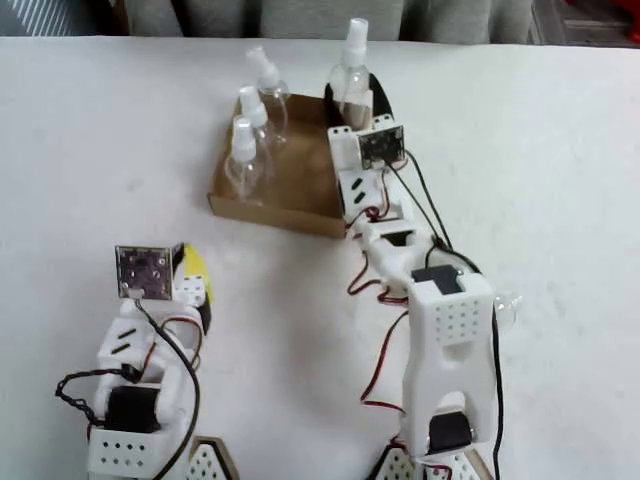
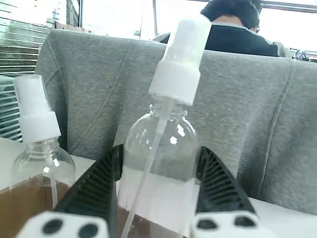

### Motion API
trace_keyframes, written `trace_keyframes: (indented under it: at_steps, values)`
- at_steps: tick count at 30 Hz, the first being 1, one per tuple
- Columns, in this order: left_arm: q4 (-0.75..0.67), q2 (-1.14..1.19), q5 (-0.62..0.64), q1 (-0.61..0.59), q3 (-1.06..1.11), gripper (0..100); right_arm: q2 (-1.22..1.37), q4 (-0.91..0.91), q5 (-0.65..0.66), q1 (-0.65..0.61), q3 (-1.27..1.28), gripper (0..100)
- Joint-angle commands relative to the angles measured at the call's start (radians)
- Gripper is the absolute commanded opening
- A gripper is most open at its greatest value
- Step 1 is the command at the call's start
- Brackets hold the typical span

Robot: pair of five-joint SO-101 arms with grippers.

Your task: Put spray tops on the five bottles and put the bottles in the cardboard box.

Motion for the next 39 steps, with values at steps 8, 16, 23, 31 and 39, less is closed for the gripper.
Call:
trace_keyframes:
  at_steps: [8,16,23,31,39]
  values:
    - [-0.012,-0.013,-0.11,-0.001,-0.003,2,-0.47,-0.031,0.002,0.038,0.351,1.5]
    - [0.098,-0.013,-0.362,0.208,-0.003,2,-0.771,-0.027,0.002,0.028,0.6,1.5]
    - [0.239,-0.013,-0.551,0.456,-0.003,3,-1.104,0.351,-0.083,-0.03,0.718,1.5]
    - [0.247,-0.012,-0.568,0.432,-0.003,3,-1.575,0.921,-0.153,-0.177,0.72,1.5]
    - [0.275,-0.016,-0.632,0.424,-0.026,2,-1.745,1.03,-0.153,-0.274,0.72,1.5]
